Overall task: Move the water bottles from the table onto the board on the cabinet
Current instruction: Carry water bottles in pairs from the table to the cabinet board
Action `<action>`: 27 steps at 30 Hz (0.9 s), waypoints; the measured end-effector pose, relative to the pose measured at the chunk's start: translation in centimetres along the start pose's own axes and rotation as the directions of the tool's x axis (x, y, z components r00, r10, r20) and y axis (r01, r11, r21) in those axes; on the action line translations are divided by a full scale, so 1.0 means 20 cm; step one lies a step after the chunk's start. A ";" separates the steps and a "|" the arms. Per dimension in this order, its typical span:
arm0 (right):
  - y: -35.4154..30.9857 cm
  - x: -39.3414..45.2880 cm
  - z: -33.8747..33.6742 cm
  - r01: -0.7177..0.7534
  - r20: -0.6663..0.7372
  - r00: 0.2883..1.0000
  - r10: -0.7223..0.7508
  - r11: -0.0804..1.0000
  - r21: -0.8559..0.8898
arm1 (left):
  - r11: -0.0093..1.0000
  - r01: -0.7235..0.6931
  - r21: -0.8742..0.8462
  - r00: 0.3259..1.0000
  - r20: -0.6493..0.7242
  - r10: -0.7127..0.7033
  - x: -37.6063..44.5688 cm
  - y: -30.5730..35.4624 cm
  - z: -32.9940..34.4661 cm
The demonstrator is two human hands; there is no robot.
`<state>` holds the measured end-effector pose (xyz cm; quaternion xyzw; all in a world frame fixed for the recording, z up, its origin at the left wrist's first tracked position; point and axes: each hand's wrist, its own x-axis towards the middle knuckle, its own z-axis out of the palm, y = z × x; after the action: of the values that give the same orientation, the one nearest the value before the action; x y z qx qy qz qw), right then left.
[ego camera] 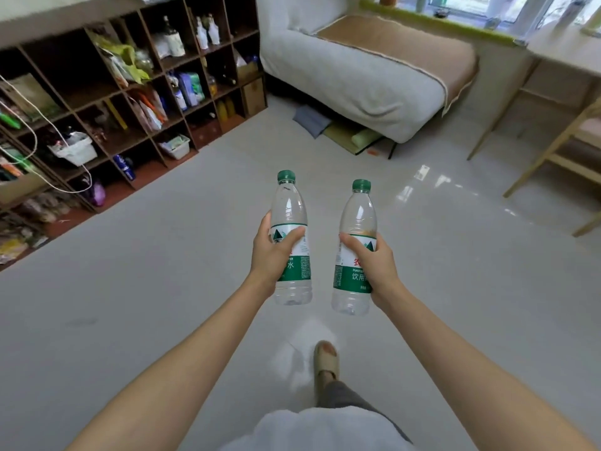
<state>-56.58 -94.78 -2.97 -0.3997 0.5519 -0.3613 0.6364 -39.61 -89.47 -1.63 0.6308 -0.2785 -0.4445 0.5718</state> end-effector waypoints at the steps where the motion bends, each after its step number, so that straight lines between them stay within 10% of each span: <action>1: -0.07 0.13 0.03 -0.001 0.005 1.000 0.001 1.000 -0.005 | 1.000 0.003 0.004 1.000 -0.010 -0.003 0.13 0.05 0.03; 27: -1.62 2.89 1.93 0.117 0.267 0.959 -0.095 0.991 -0.068 | 0.980 -0.190 -0.062 0.962 -0.211 0.174 3.33 1.23 -0.54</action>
<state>-11.51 -156.30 5.32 -0.4994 0.4550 -0.3155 0.6664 3.71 -146.19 5.47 0.6208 -0.2567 -0.3339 0.6613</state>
